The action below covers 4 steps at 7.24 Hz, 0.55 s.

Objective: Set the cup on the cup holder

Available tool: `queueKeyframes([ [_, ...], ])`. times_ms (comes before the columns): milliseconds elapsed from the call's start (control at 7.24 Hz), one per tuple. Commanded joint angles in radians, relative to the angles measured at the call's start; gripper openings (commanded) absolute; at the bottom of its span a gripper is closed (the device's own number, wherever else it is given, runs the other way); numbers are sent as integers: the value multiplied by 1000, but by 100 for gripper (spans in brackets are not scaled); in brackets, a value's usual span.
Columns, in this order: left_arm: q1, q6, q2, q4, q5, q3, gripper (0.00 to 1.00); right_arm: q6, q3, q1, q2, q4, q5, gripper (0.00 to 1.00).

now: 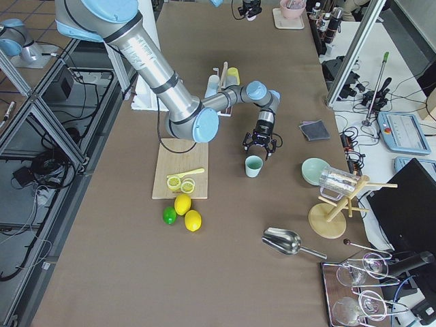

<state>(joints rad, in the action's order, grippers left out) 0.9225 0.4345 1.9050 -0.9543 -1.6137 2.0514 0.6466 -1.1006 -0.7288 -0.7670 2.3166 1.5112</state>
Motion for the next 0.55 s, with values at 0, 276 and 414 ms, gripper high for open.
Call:
queueKeyframes([
  [0,19,-5,2,-4,0,53,54,10,1,0,-17,1,-2,100],
  [276,22,-83,-1,-100,-58,53,54,10,-8,-1,-29,6,6,100],
  [414,22,-136,-39,-229,-112,47,52,31,-13,-1,-43,6,9,100],
])
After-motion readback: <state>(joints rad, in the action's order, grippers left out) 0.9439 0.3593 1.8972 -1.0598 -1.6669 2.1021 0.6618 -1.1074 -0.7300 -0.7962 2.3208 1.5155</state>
